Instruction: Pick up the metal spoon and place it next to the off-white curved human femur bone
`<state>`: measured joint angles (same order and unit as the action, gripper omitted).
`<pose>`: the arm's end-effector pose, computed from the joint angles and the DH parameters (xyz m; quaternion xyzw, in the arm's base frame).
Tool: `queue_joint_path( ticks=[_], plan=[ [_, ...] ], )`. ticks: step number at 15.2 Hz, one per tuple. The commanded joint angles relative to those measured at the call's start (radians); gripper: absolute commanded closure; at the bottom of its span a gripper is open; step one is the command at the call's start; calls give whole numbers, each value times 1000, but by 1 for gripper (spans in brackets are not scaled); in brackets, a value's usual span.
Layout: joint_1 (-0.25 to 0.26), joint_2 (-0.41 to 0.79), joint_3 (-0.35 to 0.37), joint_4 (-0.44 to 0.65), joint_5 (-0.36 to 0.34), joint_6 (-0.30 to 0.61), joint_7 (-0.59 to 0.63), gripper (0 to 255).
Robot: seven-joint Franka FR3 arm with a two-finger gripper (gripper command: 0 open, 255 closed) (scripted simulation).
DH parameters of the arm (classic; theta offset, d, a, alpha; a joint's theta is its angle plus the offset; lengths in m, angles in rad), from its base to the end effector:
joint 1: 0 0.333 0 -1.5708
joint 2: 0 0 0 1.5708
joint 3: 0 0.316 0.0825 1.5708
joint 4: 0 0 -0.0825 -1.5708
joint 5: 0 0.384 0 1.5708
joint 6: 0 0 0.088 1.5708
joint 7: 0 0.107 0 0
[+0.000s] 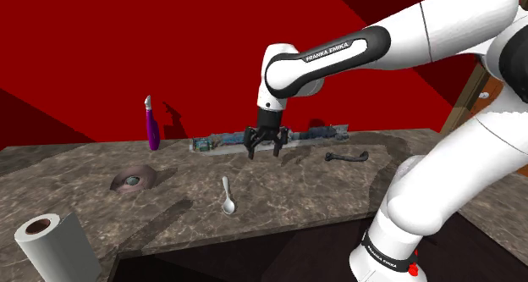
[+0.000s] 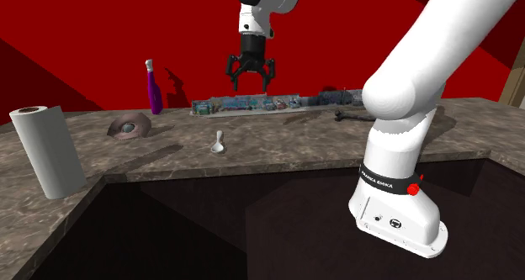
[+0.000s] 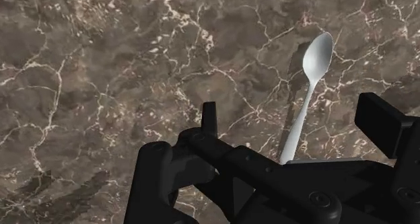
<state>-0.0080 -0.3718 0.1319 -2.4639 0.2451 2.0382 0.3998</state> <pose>0.4145 0.0660 0.4256 -0.9760 0.1994 0.0473 0.0742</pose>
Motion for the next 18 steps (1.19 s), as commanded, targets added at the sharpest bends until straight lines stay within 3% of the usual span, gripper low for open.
queue_joint_path(
  ticks=[1, 13, 18],
  plan=[
    [0, 73, 15, 9, 12, 72, 31, 0],
    [20, 535, 58, 197, 25, 385, 219, 0],
    [29, 588, 63, 188, 29, 448, 217, 0]
  ],
)
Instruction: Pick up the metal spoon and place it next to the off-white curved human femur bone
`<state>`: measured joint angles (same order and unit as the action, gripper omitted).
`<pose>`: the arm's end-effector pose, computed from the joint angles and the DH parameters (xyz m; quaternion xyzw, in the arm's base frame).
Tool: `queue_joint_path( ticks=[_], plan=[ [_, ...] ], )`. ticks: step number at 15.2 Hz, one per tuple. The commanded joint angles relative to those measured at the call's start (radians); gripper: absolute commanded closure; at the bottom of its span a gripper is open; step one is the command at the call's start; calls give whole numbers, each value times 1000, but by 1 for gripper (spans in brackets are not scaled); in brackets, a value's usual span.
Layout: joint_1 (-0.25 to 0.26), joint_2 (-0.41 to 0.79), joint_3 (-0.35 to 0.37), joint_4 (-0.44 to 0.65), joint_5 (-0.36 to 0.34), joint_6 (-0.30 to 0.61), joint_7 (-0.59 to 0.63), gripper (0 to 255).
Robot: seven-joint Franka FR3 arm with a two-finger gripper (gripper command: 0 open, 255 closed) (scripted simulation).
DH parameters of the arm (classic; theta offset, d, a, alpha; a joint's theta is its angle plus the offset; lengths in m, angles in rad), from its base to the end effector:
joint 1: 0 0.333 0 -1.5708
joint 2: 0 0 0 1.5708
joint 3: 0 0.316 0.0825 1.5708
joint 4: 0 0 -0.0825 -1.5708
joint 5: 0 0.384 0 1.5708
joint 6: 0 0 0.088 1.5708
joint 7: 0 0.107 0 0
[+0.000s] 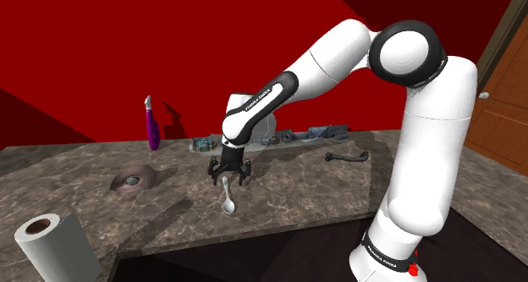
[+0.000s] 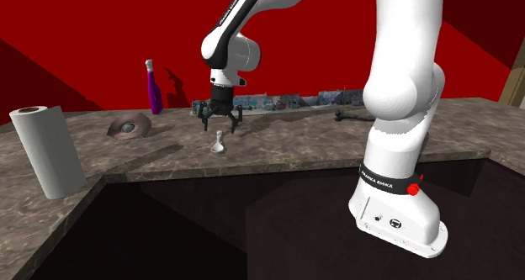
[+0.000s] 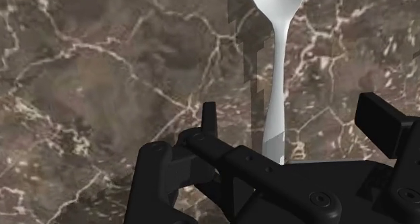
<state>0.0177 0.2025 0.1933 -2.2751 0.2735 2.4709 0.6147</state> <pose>0.5217 0.1115 0.2687 -0.9468 0.3048 0.0447 0.0936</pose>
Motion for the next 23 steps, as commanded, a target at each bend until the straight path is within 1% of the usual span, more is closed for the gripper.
queue_joint_path(
  ticks=[1, 3, 10, 11, 20, 23],
  plan=[
    [5, 25, 2, -2, 1, 28, 1, 0],
    [7, 42, 4, -3, 2, 47, 1, 0],
    [7, 42, 4, -3, 2, 47, 1, 0],
    [7, 42, 4, -3, 2, 47, 1, 255],
    [7, 42, 4, -3, 2, 47, 1, 255],
    [6, 9, 3, 1, 0, 10, 8, 255]
  ],
)
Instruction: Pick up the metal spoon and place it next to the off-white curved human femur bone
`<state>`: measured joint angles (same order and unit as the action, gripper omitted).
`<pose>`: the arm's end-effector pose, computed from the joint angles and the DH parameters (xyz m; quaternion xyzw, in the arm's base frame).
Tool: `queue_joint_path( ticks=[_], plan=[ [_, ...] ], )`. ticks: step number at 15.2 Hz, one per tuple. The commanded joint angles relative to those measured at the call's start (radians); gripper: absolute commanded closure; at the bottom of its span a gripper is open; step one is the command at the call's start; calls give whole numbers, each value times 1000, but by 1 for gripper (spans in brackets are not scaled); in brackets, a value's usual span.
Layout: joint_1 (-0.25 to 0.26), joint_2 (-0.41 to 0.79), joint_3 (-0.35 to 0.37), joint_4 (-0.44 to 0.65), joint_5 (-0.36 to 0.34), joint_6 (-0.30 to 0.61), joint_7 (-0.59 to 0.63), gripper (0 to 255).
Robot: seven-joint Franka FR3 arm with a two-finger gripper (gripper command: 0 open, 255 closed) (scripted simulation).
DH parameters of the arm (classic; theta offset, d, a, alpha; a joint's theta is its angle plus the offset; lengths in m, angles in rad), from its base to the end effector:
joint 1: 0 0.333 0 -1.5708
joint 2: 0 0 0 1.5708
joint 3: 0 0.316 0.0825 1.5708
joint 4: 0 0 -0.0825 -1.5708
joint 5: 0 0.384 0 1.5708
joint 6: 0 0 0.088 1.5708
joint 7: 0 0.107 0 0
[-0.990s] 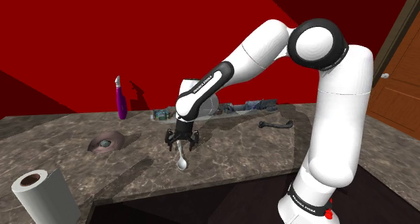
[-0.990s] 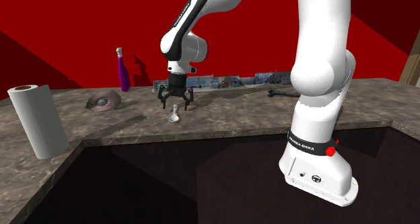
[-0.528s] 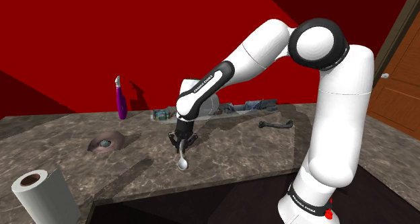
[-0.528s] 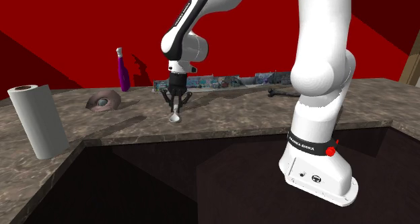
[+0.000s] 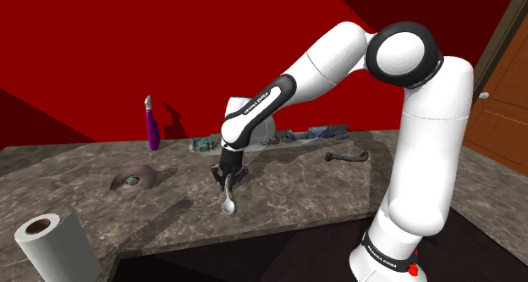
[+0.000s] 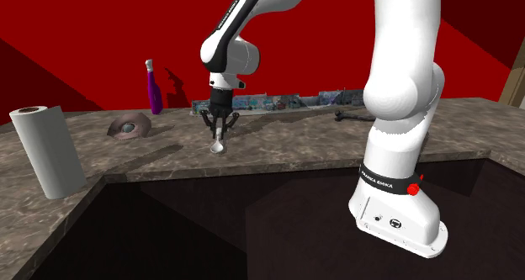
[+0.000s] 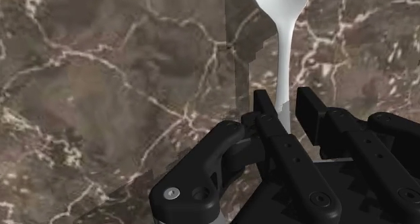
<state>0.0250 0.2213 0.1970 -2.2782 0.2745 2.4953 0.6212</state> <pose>0.5207 0.1166 0.2598 -0.9466 0.3053 0.0444 0.0937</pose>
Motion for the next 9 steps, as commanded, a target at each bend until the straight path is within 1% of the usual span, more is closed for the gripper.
queue_joint_path(
  ticks=[1, 9],
  plan=[
    [-1, -21, -1, 5, -2, -26, 4, 255],
    [-5, -101, -3, 26, -9, -126, 24, 255]
  ],
)
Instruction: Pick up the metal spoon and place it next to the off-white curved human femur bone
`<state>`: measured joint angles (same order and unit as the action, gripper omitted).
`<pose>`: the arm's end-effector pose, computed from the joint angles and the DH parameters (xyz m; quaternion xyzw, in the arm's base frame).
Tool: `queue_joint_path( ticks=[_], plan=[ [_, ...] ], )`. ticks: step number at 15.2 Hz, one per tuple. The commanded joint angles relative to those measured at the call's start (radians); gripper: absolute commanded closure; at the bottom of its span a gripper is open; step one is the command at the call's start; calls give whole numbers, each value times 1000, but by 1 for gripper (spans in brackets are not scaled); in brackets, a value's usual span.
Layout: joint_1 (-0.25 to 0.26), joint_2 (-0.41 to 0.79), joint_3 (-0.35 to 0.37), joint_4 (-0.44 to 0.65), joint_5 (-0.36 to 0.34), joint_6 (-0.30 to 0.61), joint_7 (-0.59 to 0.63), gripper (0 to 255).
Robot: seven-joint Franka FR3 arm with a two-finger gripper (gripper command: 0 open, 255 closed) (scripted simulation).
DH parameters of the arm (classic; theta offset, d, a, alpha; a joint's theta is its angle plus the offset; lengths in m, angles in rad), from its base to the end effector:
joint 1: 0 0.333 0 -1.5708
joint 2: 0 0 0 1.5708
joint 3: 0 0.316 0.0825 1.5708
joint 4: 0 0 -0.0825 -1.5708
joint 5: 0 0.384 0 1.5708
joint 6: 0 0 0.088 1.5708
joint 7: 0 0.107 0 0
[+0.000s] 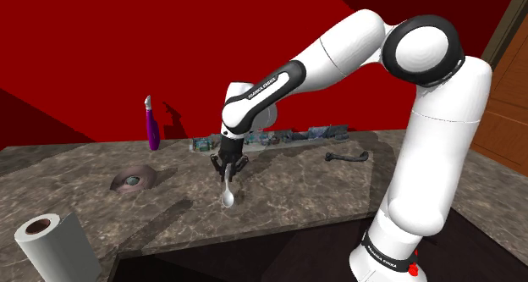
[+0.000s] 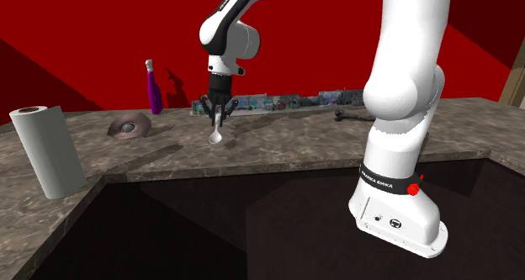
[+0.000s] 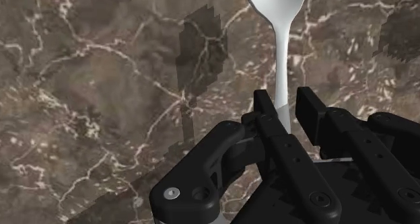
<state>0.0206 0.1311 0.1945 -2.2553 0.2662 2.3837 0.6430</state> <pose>0.5216 0.1163 0.3068 -0.9466 0.3051 0.0443 0.0938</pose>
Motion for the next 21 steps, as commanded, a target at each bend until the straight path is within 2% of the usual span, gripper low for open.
queue_joint_path(
  ticks=[1, 11, 16, 21],
  plan=[
    [-1, -21, -1, 7, -2, -27, 5, 255],
    [-6, -103, -4, 54, -10, -155, 28, 255],
    [-40, -261, -42, -126, 24, -151, -70, 255],
    [-74, -417, -97, -285, 28, -169, -162, 255]
  ],
)
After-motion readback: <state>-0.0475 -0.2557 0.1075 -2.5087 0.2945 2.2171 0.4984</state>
